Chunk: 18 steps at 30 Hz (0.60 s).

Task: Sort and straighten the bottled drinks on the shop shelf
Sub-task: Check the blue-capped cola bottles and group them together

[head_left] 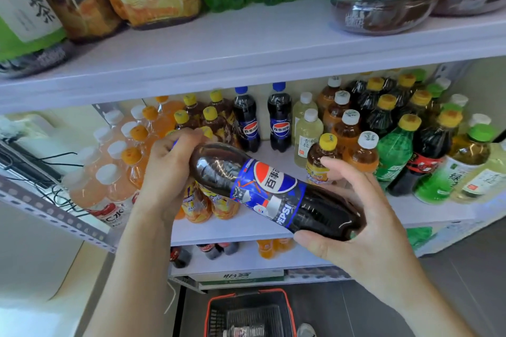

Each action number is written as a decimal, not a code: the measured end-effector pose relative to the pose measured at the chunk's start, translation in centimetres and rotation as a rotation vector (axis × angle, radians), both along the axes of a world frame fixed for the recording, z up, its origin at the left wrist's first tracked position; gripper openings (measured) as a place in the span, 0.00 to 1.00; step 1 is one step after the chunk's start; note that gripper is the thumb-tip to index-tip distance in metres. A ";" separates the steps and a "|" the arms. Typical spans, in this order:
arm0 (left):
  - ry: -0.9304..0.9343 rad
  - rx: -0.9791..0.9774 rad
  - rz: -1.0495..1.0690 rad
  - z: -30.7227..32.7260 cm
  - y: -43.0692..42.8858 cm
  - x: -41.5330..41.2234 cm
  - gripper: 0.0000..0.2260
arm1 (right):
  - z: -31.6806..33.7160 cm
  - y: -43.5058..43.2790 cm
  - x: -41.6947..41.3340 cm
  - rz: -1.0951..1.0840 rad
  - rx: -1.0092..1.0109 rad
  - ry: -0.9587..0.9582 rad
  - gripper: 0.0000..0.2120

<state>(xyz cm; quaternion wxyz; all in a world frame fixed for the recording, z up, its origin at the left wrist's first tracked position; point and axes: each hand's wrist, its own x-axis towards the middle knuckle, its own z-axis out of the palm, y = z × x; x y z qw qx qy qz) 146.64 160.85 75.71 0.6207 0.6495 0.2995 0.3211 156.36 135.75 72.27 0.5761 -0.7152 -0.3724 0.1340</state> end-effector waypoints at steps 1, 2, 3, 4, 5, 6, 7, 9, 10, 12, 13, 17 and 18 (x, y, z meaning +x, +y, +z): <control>-0.076 -0.005 0.003 0.0 -0.2 0.1 0.09 | 0.3 0.0 0.2 0.030 -0.041 0.052 0.42; -0.141 -0.008 0.009 0.0 -0.2 0.3 0.08 | 0.4 0.1 0.5 0.090 -0.065 0.149 0.42; -0.197 -0.011 0.014 0.1 -0.2 0.4 0.09 | 0.6 0.2 0.8 0.175 -0.060 0.298 0.40; -0.239 -0.006 0.017 0.2 -0.2 0.5 0.10 | 0.7 0.4 1.0 0.255 -0.026 0.497 0.37; -0.267 0.012 0.014 0.3 -0.2 0.6 0.12 | 0.7 0.6 1.1 0.312 -0.001 0.681 0.33; -0.278 0.041 0.000 0.4 -0.1 0.7 0.13 | 0.6 0.7 1.2 0.342 0.012 0.794 0.29; -0.274 0.078 -0.016 0.5 -0.1 0.8 0.12 | 0.6 0.8 1.1 0.349 0.003 0.828 0.25; -0.234 0.144 -0.030 0.4 0.1 0.9 0.10 | 0.1 1.0 1.0 0.323 0.000 0.837 0.25; -0.208 0.163 -0.025 0.4 0.2 1.0 0.09 | -0.2 1.0 1.0 0.306 0.023 0.829 0.27; -0.140 0.184 -0.006 0.5 0.5 1.1 0.09 | -0.6 0.9 0.7 0.266 0.070 0.753 0.28; -0.088 0.183 0.004 0.5 0.6 1.2 0.09 | -0.7 0.9 0.5 0.238 0.083 0.696 0.26; 0.136 0.050 0.045 0.2 0.4 1.1 0.09 | -0.6 0.9 -0.1 0.114 0.106 0.458 0.18; 0.174 0.029 0.045 0.1 0.4 1.1 0.10 | -0.6 0.8 -0.1 0.094 0.097 0.417 0.19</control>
